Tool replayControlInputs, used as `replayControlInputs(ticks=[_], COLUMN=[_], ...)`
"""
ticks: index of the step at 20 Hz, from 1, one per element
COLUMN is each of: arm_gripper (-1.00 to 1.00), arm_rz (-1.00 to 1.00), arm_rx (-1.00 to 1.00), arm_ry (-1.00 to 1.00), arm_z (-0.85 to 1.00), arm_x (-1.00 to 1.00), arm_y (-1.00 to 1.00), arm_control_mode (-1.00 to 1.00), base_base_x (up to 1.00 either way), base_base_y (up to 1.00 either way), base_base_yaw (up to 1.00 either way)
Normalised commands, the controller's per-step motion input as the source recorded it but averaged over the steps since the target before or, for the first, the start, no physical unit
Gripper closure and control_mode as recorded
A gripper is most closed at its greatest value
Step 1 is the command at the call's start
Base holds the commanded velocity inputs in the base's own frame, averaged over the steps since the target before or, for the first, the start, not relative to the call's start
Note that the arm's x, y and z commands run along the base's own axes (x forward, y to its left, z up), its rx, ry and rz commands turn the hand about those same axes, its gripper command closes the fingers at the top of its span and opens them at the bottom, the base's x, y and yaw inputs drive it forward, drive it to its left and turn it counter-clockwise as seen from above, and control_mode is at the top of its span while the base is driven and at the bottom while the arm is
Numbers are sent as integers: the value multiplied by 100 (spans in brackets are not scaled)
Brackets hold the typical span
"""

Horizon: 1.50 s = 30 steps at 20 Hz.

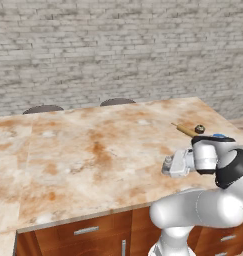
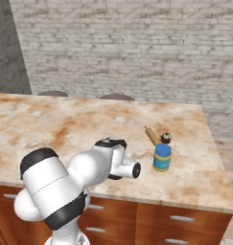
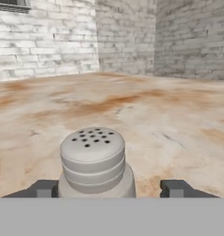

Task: Move the shaker and mayonnaise from the cabinet to the dining counter.

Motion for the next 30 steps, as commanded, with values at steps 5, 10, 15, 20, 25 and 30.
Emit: replayControlInputs(ticks=[5,10,15,20,25,30], arm_gripper=[-100,-100,-100,-100,-100,-100], arm_rz=[0,0,0,0,-5,-14], arm_rx=[0,6,6,0,-13,-24], arm_ry=[-4,-8,-7,-2,15,28], arm_z=[23,63,96,100,100,97], arm_x=[-1,-4,-2,0,-6,-22], arm_y=[-10,-18,-4,0,0,3], arm_control_mode=[-100,-100,-100,-100,-100,-100], base_base_x=[0,0,0,0,0,0], base_base_y=[0,0,0,0,0,0], base_base_yaw=[0,0,0,0,0,0])
